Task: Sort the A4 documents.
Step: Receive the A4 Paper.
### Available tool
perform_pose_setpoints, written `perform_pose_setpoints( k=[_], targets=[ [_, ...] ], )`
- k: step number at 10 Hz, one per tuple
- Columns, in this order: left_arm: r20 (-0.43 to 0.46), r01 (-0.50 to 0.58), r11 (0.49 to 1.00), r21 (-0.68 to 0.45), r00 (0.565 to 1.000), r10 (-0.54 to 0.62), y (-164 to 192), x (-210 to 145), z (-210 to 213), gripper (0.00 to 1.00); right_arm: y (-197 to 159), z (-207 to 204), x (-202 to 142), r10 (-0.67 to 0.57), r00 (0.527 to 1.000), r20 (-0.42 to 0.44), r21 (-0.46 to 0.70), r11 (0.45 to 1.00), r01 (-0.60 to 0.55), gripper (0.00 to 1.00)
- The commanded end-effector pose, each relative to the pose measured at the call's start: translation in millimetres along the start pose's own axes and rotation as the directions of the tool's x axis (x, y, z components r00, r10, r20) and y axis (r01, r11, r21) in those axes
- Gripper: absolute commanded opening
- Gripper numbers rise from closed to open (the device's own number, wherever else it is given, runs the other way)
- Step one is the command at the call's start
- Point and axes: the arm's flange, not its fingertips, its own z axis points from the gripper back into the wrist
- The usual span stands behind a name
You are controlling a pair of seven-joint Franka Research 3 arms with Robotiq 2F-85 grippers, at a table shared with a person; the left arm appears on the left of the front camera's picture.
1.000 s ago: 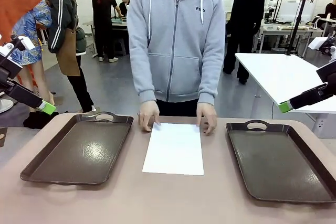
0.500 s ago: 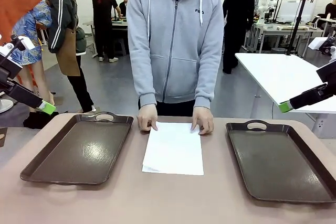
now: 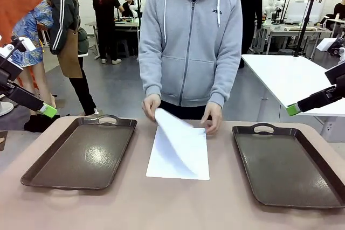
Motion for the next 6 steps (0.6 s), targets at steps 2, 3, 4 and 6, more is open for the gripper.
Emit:
perform_pose_setpoints(
  k=[2, 3, 4, 6],
  targets=[
    [0.005, 0.000, 1.000, -0.011, 1.000, 0.000, 0.5, -0.4, -0.2, 1.00, -1.3, -1.9, -0.8, 0.005, 1.000, -0.003, 0.008, 1.000, -0.005, 1.00],
    [0.005, 0.000, 1.000, -0.011, 1.000, 0.000, 0.5, -0.4, -0.2, 1.00, -1.3, -1.9, -0.8, 0.005, 1.000, -0.003, 0.008, 1.000, -0.005, 1.00],
    [0.005, 0.000, 1.000, -0.011, 1.000, 0.000, 0.5, -0.4, -0.2, 1.00, -1.3, -1.9, -0.8, 0.005, 1.000, -0.003, 0.008, 1.000, -0.005, 1.00],
    [0.005, 0.000, 1.000, -0.011, 1.000, 0.000, 0.5, -0.4, -0.2, 1.00, -1.3, -1.9, -0.8, 0.005, 1.000, -0.003, 0.008, 1.000, -0.005, 1.00]
  ],
)
